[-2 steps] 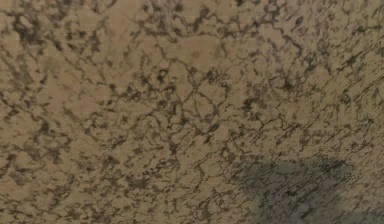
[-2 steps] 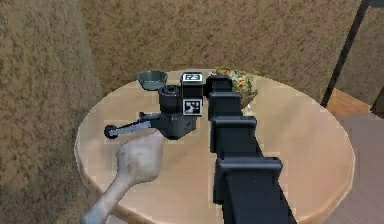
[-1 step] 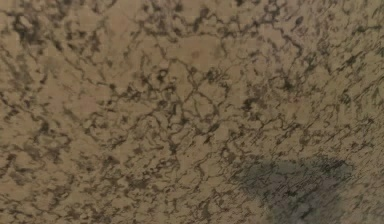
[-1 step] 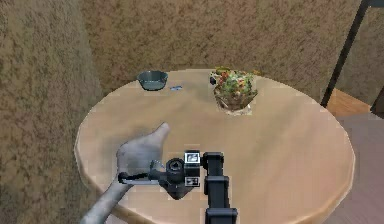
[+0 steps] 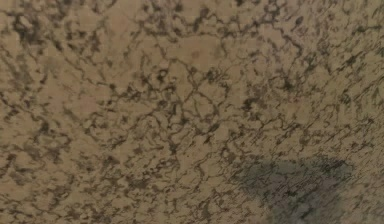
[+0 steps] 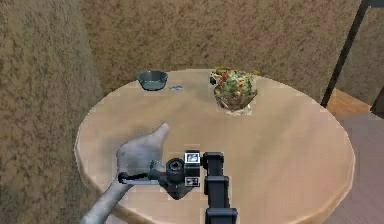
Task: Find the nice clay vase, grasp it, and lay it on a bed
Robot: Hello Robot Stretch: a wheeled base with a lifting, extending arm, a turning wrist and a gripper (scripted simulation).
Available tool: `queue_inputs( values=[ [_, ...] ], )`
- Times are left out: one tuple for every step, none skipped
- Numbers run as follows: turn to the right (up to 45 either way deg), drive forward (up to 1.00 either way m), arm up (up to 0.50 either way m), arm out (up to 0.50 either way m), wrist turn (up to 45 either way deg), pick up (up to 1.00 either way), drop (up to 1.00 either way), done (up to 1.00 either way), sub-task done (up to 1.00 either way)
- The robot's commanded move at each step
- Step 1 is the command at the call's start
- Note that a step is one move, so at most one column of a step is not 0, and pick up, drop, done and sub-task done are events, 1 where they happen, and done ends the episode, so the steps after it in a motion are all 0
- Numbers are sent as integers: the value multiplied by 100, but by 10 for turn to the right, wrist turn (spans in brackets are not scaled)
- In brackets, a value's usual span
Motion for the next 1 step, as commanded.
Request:
queue_inputs(
  values=[
    [0, 0, 10, 0, 0, 0, 0, 0, 0]
  ],
)
